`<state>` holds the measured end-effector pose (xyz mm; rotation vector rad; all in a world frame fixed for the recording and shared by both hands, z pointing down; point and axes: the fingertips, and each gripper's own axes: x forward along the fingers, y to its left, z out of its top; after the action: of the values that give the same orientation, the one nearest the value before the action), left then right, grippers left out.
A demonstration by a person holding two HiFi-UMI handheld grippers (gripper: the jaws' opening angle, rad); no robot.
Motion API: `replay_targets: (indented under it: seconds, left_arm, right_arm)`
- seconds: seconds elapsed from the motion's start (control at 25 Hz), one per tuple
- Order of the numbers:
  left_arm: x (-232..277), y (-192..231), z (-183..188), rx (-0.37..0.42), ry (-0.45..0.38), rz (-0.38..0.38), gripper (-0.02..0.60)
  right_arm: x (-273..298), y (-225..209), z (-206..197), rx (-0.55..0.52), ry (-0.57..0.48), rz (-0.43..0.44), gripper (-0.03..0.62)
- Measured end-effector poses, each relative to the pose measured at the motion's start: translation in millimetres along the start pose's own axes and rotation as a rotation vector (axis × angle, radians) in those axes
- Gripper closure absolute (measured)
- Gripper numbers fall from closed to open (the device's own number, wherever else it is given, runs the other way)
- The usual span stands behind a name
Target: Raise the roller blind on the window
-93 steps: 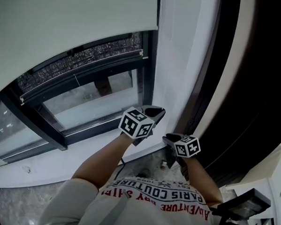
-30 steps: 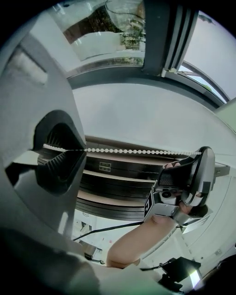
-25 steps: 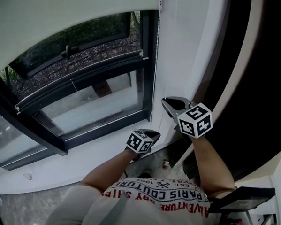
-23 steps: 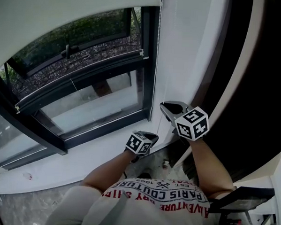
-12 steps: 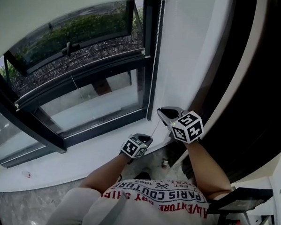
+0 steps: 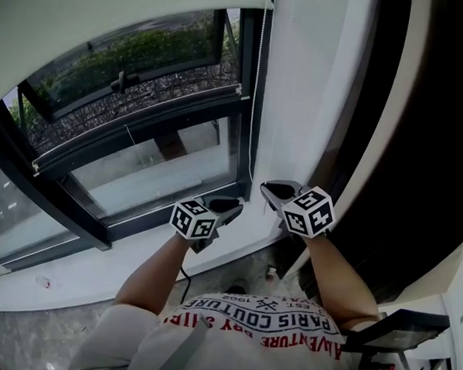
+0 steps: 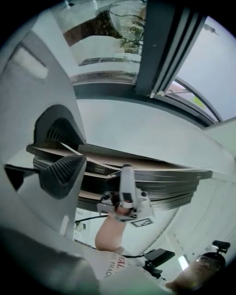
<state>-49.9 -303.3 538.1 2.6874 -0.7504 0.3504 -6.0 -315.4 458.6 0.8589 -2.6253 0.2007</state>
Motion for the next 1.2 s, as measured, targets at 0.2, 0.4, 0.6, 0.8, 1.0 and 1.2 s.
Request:
replay_targets:
  seconds: [0.2, 0.4, 0.6, 0.8, 1.0, 1.2]
  left_arm:
    - [-26.2, -17.2, 106.5, 0.053, -0.18, -0.053, 0.503]
    - [-38.7, -60.9, 194.3, 0.146, -0.279, -0.149, 0.502]
    - [-45.0, -100.8, 257.5, 0.198, -0.347, -0.263, 0.453]
    - [-44.3, -112.1, 298.4, 0.253, -0.359, -0.228, 0.453]
    - [-44.6, -117.1, 323.7, 0.246, -0.37, -0.22, 0.459]
    - [-45.1, -115.7, 326.4, 0.24, -0.355, -0.205, 0.545]
  right_arm:
    - [-8.0, 8.1, 0.3, -0.005, -0.009, 0.008, 0.588]
    - [-15.3, 20.6, -0.8, -0.008, -0.007, 0.02, 0.588]
    - [-21.6, 34.3, -1.2, -0.014, -0.012, 0.042, 0.588]
    - [-29.1, 46.8, -0.6, -0.028, -0.008, 0.046, 0.588]
    - [-32.1, 50.3, 0.4, -0.039, -0.009, 0.044, 0.588]
    - [-30.8, 50.9, -0.6, -0.033, -0.009, 0.045, 0.588]
